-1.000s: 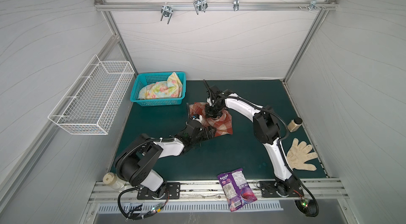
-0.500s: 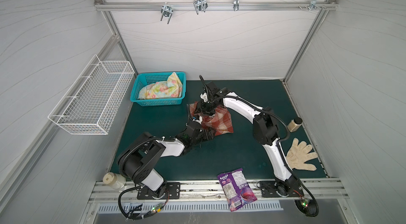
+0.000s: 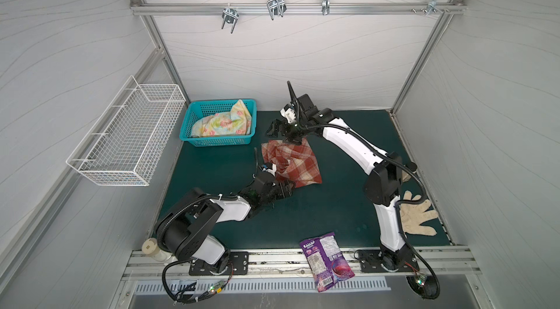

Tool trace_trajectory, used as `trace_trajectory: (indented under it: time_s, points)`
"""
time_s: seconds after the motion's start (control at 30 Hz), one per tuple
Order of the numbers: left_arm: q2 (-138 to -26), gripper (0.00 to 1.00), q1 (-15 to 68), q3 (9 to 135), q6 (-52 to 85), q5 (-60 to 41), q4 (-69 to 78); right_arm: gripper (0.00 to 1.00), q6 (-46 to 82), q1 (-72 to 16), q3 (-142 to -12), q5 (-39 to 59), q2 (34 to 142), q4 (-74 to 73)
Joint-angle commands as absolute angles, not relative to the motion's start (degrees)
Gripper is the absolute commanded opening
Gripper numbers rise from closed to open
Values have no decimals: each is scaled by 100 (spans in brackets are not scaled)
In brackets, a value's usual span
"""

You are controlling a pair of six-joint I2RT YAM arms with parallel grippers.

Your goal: Fold and stack the skirts

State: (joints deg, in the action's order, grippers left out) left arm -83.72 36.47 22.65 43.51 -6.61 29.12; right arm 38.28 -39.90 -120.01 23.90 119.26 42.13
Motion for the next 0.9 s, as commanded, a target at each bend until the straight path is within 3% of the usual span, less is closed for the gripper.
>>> trace_trajectory:
  time_s: [0.0,0.33,0.87]
  points:
    - [-7962,92,3665,2202,4302,-593,2217,99,3472,-3577,-11378,2114,11579,4465]
    - [-6429,93,3665,2206,4129,-170,788,99,3588,-2986,-8927,2513,10998,3042]
    - [-5932,94,3656,2407,3993,271,39,99,4168,-3403,-7897,2999,11092,1841]
